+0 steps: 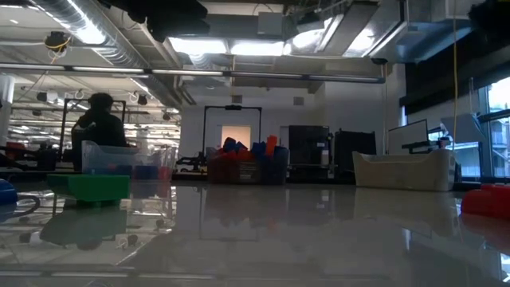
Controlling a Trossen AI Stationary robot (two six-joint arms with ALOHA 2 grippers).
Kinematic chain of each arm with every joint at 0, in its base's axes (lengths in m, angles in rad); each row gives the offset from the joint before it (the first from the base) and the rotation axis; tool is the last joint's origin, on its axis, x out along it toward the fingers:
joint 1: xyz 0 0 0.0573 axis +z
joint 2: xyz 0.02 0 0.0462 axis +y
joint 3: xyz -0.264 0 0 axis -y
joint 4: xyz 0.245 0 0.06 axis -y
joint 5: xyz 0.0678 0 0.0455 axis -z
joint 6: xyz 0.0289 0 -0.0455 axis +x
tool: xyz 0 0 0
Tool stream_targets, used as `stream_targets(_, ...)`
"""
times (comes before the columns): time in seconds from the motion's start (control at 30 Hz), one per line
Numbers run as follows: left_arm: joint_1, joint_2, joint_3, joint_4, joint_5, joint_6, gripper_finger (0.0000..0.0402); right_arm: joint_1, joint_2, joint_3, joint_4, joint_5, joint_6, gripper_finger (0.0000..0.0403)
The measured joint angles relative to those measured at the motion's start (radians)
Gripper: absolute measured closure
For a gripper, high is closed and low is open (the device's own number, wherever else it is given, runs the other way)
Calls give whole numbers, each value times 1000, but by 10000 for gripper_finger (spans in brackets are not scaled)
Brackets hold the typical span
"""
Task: Sort blocks by size
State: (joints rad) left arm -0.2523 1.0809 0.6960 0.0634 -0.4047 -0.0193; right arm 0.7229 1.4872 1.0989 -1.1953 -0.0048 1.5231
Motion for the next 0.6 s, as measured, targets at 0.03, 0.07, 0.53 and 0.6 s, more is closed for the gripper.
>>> stream_targets(0.03,0,0,0,0,0,0,205,-1,0,-20,26,-8,4,166)
stream_targets(0.07,0,0,0,0,0,0,205,-1,0,-38,46,-14,9,166)
stream_targets(0.53,0,0,0,-1,0,0,205,6,0,-201,236,-78,52,166)
stream_targets(0.6,0,0,0,-1,0,0,205,6,0,-211,245,-78,52,166)
